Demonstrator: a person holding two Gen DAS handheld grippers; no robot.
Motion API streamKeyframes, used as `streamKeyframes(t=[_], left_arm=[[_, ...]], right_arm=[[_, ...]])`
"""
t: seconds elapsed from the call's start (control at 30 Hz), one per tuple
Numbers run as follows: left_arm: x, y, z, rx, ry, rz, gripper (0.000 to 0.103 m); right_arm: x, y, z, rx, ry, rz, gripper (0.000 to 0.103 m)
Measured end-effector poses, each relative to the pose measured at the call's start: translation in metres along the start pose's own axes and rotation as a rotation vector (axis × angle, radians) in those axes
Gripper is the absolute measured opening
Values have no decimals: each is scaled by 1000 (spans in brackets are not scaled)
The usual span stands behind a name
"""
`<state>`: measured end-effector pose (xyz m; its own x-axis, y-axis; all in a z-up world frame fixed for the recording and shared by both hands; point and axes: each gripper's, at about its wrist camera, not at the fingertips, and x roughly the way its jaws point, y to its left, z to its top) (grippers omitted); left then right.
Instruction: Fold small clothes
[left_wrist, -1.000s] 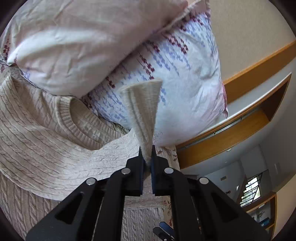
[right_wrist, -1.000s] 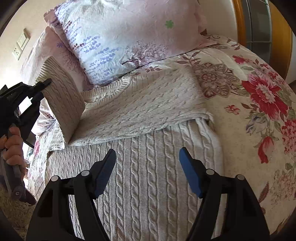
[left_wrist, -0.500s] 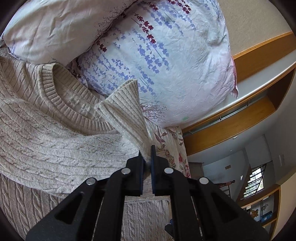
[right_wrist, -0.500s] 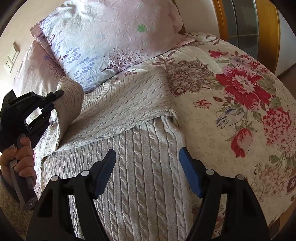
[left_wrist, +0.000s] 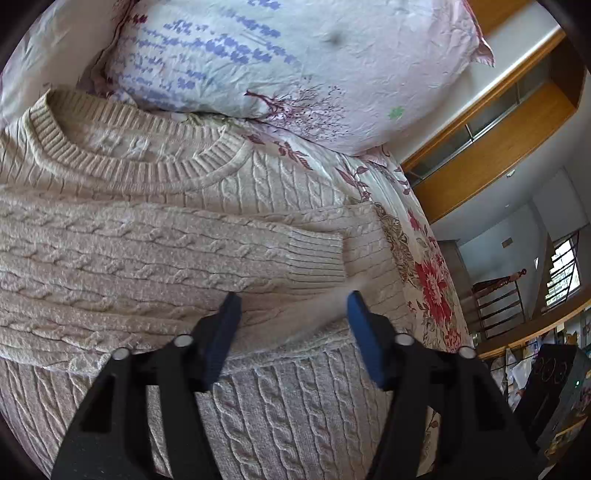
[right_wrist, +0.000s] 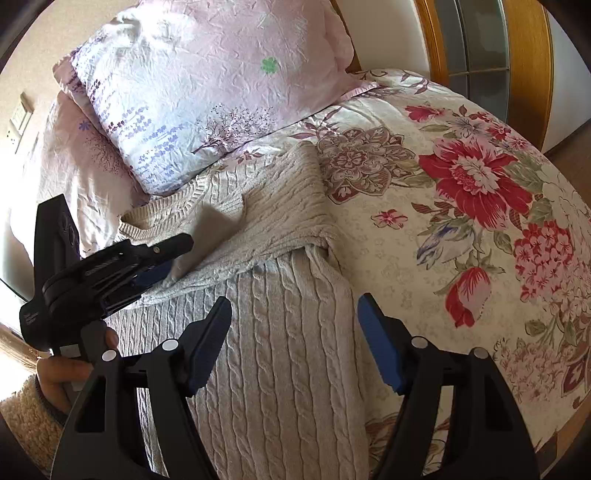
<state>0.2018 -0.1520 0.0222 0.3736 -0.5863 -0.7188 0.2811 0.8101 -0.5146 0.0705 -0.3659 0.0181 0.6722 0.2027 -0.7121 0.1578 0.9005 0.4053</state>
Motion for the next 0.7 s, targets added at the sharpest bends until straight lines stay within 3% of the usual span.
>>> streamKeyframes(t=[0.13, 0.27, 0.33, 0.37, 0.5, 0.63, 0.7], left_arm=[[-23, -2, -8, 23, -42, 4, 77], [-54, 13, -22, 61, -78, 88, 79], [-72, 22, -32, 85, -90, 149, 81], [-81, 28, -39, 91, -97, 178, 81], [-118, 54, -68, 72, -130, 275, 84], [-155, 89, -97, -10, -148, 357, 84], [-170, 106, -109, -67, -159, 386, 84]], right_arm=[[1, 13, 20, 2, -23, 82, 72], [25, 30, 51, 60, 33, 177, 62], [47, 36, 62, 72, 85, 185, 58], [55, 38, 64, 76, 104, 189, 51], [84, 46, 66, 67, 190, 155, 44], [93, 56, 55, 12, 220, 148, 13], [88, 63, 55, -30, 178, 132, 10]])
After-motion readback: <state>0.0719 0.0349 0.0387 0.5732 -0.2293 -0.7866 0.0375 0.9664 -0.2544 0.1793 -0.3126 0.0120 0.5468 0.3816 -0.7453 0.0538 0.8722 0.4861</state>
